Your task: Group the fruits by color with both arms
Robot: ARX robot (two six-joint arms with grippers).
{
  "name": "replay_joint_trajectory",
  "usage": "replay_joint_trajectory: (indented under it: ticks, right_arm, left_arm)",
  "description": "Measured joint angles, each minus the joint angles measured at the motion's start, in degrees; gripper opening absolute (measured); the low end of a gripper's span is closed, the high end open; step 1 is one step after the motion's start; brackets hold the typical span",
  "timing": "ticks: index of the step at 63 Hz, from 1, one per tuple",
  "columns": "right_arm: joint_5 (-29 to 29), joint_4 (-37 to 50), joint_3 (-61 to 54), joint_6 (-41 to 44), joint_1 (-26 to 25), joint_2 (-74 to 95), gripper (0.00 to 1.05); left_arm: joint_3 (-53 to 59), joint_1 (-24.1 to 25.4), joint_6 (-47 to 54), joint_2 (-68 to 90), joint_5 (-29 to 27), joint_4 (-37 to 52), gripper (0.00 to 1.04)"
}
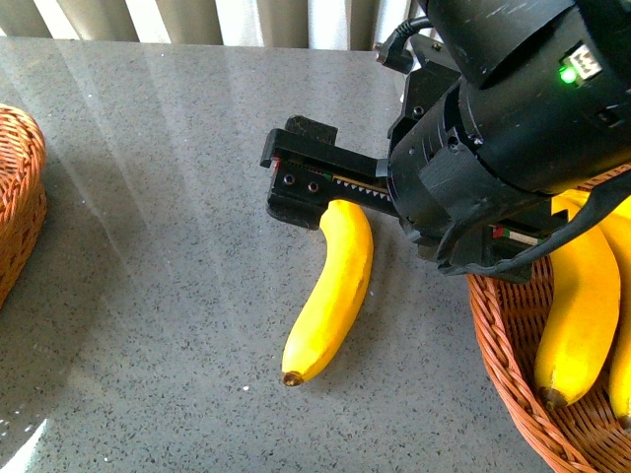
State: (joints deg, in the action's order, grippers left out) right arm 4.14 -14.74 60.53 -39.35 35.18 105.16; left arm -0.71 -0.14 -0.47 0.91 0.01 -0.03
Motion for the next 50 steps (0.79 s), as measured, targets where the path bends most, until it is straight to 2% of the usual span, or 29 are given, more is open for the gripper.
replay_joint_trajectory:
  ticks: [26, 50]
  right_arm:
    - [1.4, -6.6, 14.2, 6.9, -4.2, 9.6, 0.96]
    - [0.8, -7.6, 17.1, 9.4, -3.2, 14.3, 0.96]
  left_arm:
    - [0.0, 0.0, 0.0, 0.0, 0.0, 0.0, 0.96]
    - [0.0, 0.0, 0.0, 0.0, 0.0, 0.0, 0.96]
